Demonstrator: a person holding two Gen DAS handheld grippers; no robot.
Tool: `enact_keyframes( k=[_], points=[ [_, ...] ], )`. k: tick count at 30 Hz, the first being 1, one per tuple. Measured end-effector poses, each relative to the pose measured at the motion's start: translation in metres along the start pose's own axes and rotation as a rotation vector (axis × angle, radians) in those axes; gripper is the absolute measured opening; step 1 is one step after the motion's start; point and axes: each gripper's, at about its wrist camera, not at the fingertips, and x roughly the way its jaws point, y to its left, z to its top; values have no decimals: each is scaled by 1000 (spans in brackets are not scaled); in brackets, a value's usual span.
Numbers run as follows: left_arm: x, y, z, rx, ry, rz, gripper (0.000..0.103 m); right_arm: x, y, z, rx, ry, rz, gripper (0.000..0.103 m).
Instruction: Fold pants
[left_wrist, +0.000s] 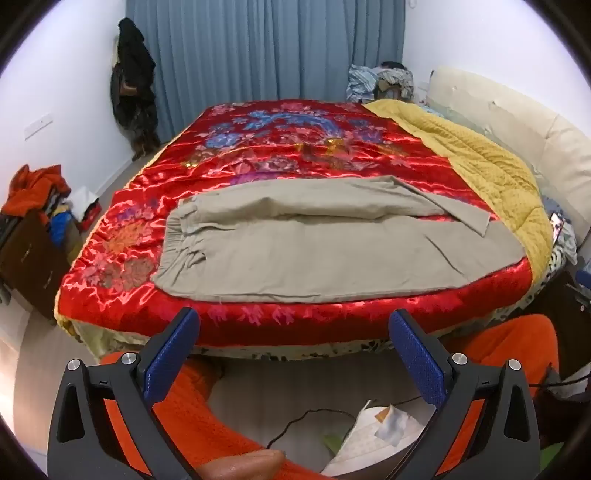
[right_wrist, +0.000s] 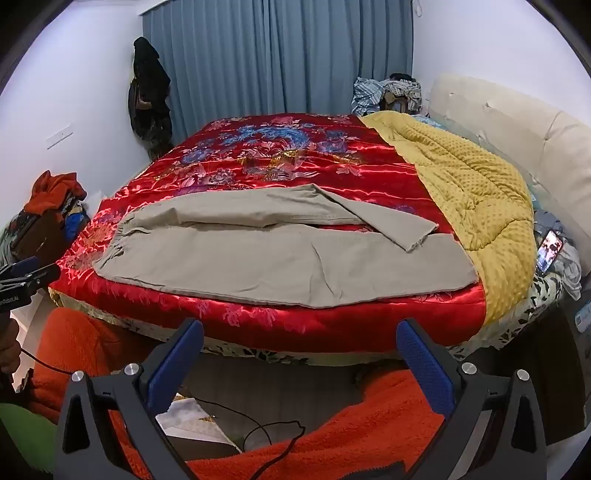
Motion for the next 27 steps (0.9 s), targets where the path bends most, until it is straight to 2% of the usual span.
enact_keyframes(
  k=[27],
  points=[
    [2,-12,5,48,-20,15,102,1,3,-1,24,5,-10,103]
  ],
)
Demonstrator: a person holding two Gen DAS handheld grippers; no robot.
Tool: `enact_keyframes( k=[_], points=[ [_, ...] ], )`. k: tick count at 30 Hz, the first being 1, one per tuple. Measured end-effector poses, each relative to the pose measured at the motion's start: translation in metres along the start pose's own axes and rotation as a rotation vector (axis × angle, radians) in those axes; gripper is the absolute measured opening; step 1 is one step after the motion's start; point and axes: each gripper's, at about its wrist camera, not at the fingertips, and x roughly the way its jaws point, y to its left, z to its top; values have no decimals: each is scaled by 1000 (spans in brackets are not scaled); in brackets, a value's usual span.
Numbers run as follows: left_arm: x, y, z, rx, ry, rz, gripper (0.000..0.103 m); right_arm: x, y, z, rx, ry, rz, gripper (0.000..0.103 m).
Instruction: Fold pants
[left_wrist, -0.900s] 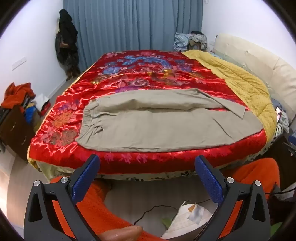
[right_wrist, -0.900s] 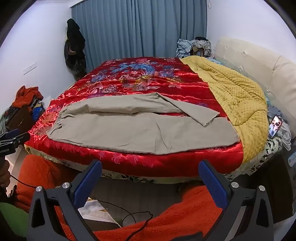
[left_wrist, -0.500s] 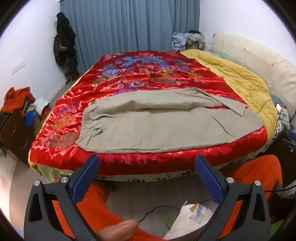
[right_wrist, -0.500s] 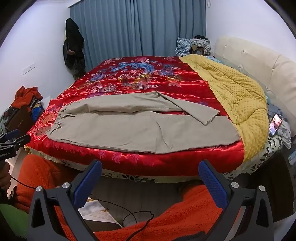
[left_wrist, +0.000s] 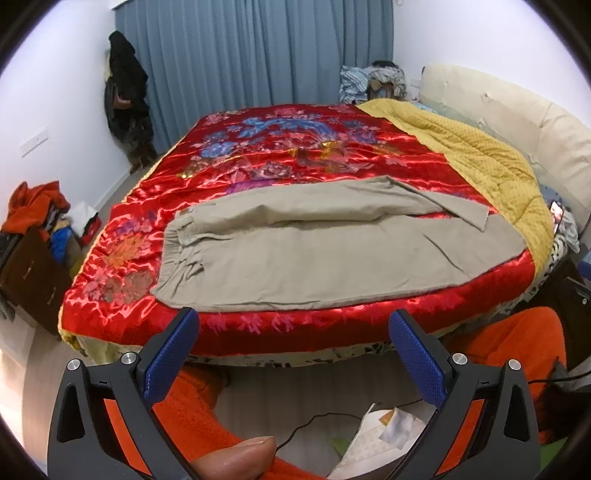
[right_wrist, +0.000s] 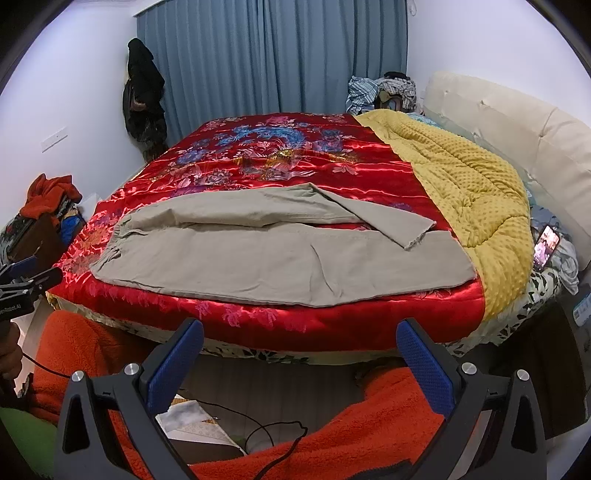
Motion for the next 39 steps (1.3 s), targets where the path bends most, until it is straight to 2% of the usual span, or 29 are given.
enact_keyframes(
  k=[16,29,39],
  points=[
    [6,-1,-2,10,13,0,102,1,2,-1,-1,11,6,103],
    [6,-2,1,19,-8,3,103,5,5,6,-2,9,-3,103],
    [3,-5,4,14,-15,-10,103,-3,3,4,11,-58,-64,103]
  ],
)
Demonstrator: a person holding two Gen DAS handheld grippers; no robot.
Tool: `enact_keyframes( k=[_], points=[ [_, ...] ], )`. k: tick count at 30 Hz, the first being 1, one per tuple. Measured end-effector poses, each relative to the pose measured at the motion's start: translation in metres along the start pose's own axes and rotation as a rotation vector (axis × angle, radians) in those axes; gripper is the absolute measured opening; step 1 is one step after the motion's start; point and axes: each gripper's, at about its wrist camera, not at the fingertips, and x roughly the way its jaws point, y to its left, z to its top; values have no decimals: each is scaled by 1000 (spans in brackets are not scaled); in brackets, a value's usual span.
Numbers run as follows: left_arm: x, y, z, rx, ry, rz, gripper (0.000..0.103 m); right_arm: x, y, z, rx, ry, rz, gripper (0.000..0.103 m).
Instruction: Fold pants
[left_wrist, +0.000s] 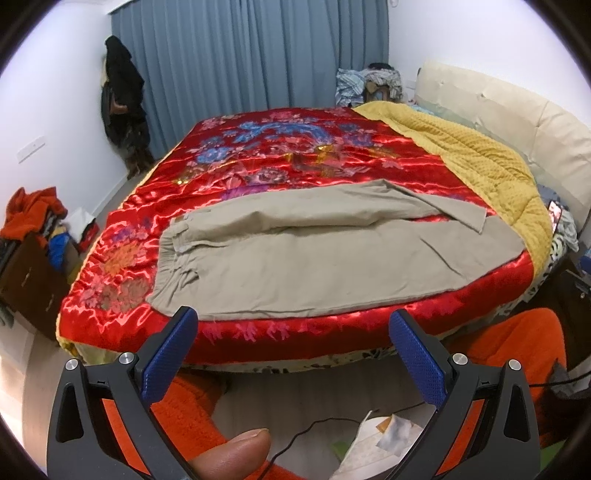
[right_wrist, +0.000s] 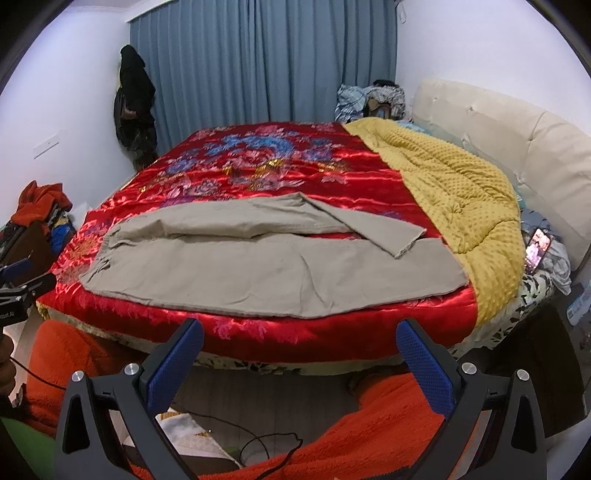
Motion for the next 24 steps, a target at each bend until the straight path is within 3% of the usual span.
enact_keyframes(
  k=[8,24],
  points=[
    [-4,-3,1,7,-4,-4,103,6,-2,-3,25,42,-17,103],
    [9,2,-1,-10,64,33,103,8,-3,-8,63,46,16,103]
  ],
)
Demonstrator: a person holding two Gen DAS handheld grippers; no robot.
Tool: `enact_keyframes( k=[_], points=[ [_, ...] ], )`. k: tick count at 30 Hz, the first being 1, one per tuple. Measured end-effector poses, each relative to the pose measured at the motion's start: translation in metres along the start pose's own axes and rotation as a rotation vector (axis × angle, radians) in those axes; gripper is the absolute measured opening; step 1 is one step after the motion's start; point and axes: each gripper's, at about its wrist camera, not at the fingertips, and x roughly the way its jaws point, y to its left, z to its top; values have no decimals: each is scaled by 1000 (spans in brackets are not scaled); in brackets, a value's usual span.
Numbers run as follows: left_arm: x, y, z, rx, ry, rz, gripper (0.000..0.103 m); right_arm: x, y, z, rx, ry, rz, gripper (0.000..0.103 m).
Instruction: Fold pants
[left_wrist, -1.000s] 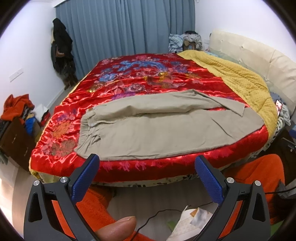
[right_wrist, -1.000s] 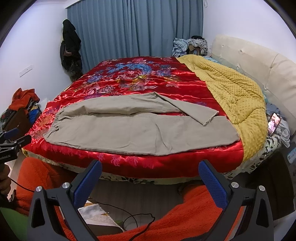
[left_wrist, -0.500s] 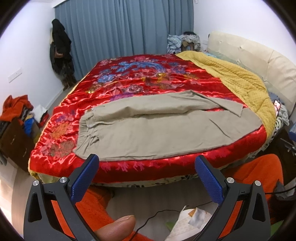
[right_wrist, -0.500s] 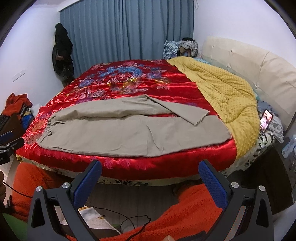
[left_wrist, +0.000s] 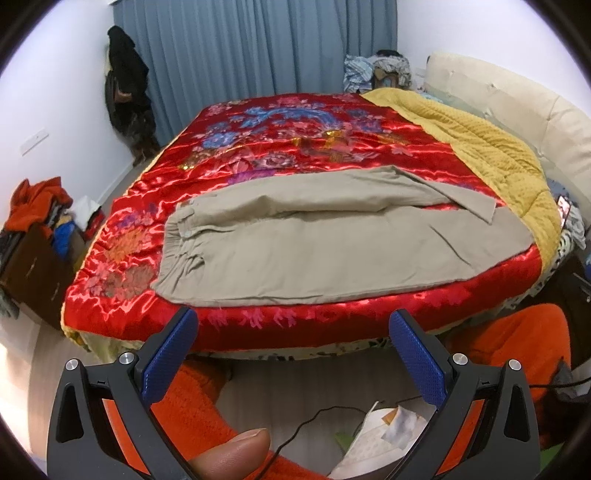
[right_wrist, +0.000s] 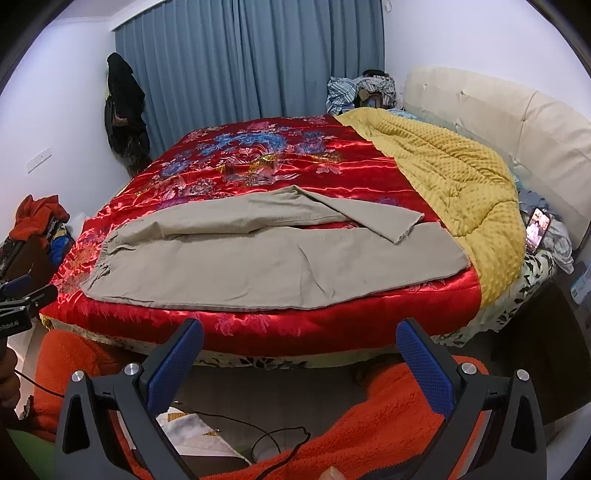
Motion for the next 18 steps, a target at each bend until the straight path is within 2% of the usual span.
enact_keyframes(
  k=[8,18],
  points=[
    [6,2,-3,0,28,36,102,8,4,1,-11,23,2,103],
    [12,1,-3,11,42,45,102,16,10,1,-22,40,10,103]
  ],
)
